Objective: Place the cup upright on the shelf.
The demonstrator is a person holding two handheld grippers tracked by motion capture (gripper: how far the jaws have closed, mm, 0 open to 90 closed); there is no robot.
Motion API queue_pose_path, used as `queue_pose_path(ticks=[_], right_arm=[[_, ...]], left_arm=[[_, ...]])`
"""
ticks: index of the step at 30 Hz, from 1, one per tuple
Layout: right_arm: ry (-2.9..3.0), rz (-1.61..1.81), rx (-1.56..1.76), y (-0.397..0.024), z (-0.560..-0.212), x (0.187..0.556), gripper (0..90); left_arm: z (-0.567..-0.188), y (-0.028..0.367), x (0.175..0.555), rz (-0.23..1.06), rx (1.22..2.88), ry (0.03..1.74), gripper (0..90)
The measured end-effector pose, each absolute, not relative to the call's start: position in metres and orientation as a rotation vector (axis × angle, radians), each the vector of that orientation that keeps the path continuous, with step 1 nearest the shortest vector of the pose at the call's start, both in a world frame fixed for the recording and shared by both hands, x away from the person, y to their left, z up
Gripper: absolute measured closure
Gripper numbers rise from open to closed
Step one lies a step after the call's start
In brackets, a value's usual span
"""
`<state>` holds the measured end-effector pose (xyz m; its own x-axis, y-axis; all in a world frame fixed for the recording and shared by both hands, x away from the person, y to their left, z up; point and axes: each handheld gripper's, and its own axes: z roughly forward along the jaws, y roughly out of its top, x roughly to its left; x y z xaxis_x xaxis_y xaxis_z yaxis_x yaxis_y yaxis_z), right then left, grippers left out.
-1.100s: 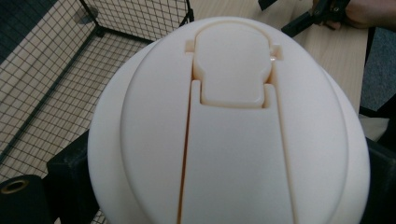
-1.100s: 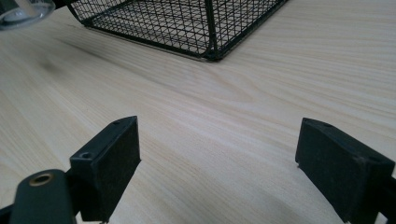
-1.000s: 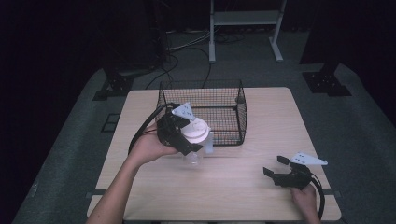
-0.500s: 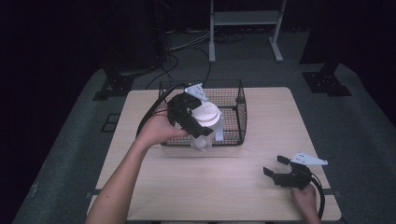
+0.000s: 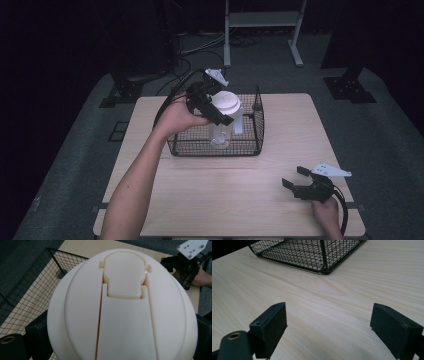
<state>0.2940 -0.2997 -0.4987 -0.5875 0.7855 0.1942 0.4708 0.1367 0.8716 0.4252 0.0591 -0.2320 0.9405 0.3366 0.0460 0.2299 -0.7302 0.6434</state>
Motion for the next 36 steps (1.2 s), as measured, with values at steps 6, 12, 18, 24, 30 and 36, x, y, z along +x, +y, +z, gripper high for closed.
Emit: queue_pose_path(ticks=[6, 12, 18, 24, 30, 36], right_arm=[[2.112, 1.435, 1.222, -0.300, -0.499, 0.294, 12.9], [2.106, 1.436, 1.229, -0.299, -0.498, 0.294, 12.9], [2.104, 1.437, 1.230, -0.299, -0.498, 0.294, 12.9], [2.106, 1.436, 1.230, -0.299, -0.498, 0.295, 12.9], [2.106, 1.436, 1.244, -0.300, -0.498, 0.295, 12.9], [2.102, 1.434, 1.237, -0.300, -0.498, 0.295, 12.9]], left_arm=[[-0.226, 0.052, 0.444, 0.213, 2.412, 0.437, 5.1], [-0.234, 0.052, 0.465, 0.220, 2.414, 0.500, 5.1], [-0.242, 0.052, 0.479, 0.232, 2.408, 0.554, 5.1], [-0.259, 0.046, 0.497, 0.227, 2.439, 0.616, 5.1], [-0.271, 0.039, 0.506, 0.242, 2.420, 0.654, 5.1], [-0.284, 0.027, 0.514, 0.246, 2.420, 0.665, 5.0]])
